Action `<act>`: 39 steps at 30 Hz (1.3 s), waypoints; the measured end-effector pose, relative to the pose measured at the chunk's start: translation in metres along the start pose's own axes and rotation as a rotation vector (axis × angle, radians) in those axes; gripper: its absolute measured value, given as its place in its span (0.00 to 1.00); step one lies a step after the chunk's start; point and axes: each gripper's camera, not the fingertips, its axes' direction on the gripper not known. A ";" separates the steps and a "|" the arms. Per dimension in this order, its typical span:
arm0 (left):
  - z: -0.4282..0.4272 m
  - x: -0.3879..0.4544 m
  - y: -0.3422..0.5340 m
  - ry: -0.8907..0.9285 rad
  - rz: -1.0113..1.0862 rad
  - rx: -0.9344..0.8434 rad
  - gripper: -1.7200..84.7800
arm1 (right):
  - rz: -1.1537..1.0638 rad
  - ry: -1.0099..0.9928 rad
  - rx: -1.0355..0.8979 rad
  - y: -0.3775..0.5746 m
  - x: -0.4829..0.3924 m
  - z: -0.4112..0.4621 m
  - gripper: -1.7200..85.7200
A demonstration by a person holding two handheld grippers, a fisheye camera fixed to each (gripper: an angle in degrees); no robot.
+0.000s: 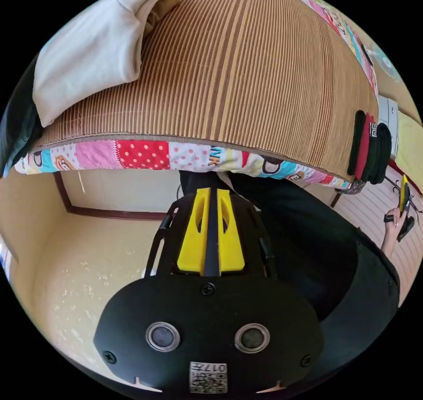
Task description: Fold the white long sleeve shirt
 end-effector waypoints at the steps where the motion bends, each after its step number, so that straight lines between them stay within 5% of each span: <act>1: -0.009 -0.003 -0.009 -0.043 0.005 -0.009 0.03 | -0.023 -0.001 0.010 -0.001 -0.007 -0.002 0.02; 16: -0.227 -0.022 -0.126 0.109 -0.023 0.547 0.08 | 0.168 -0.130 0.293 0.088 -0.021 -0.070 0.02; 26: -0.186 -0.003 -0.199 0.191 -0.116 0.457 0.07 | 0.320 -0.052 0.381 0.162 -0.018 -0.090 0.02; 30: -0.168 -0.031 -0.199 0.384 -0.104 0.464 0.04 | 0.330 -0.118 0.409 0.183 -0.017 -0.068 0.03; 34: -0.149 -0.076 -0.200 0.779 0.110 0.382 0.02 | 0.337 -0.162 0.379 0.194 -0.014 -0.035 0.02; 39: -0.198 -0.091 -0.138 0.897 0.543 0.561 0.01 | 0.293 -0.249 0.337 0.191 -0.008 0.015 0.02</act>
